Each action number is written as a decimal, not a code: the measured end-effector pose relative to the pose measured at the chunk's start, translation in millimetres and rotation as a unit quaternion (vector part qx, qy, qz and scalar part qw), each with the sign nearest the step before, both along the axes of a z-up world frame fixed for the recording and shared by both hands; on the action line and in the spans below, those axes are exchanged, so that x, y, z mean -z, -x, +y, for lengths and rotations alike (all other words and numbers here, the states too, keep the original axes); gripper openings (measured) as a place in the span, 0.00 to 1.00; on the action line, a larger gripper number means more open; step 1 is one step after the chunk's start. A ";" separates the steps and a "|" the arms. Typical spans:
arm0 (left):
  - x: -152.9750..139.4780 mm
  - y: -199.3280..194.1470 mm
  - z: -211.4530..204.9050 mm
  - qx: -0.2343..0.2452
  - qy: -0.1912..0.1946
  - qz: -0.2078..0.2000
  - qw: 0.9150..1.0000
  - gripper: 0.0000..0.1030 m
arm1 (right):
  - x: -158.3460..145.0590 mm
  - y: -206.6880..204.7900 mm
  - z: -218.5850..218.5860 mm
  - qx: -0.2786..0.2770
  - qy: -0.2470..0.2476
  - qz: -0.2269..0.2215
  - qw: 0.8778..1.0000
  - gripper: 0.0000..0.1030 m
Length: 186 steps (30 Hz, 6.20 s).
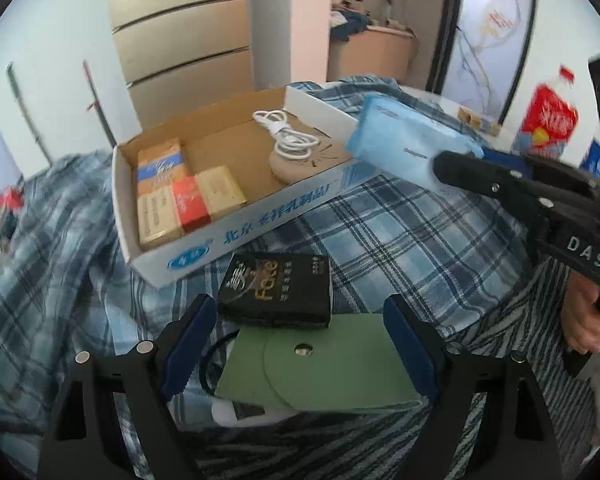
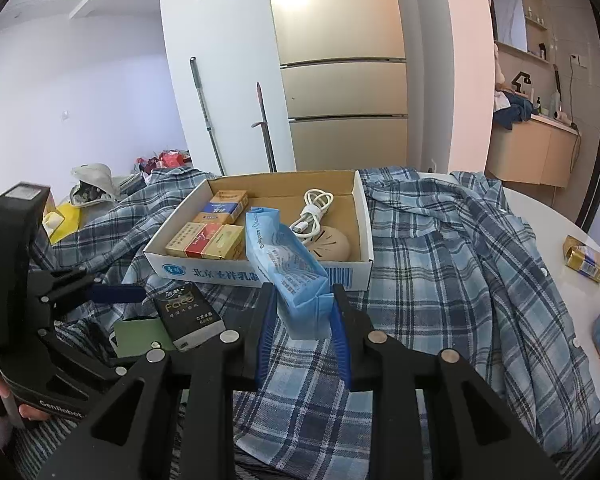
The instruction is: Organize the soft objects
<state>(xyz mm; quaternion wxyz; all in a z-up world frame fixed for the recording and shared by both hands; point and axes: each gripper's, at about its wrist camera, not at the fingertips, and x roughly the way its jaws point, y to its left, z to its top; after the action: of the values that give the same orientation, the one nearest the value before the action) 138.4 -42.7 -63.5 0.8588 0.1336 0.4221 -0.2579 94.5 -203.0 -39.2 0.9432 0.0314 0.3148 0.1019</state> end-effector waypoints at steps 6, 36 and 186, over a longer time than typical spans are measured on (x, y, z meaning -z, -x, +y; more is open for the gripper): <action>4.2 -18.2 -5.2 0.019 -0.012 0.010 1.000 0.85 | 0.3 0.0 -2.6 0.004 -0.004 -0.001 1.000 0.25; 9.4 -10.8 -5.8 0.000 -0.024 -0.026 0.999 0.63 | 2.5 -0.8 0.4 -0.002 0.000 0.004 1.000 0.25; -132.9 -120.2 2.0 -0.201 0.102 -0.252 0.941 1.00 | -66.7 -140.3 -26.6 0.102 0.013 -0.109 0.989 0.89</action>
<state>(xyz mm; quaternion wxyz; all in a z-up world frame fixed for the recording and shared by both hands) 258.6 -40.7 69.4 0.9801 0.0183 0.1810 -0.0795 234.8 -229.6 27.5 0.9777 0.0398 0.2061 0.0037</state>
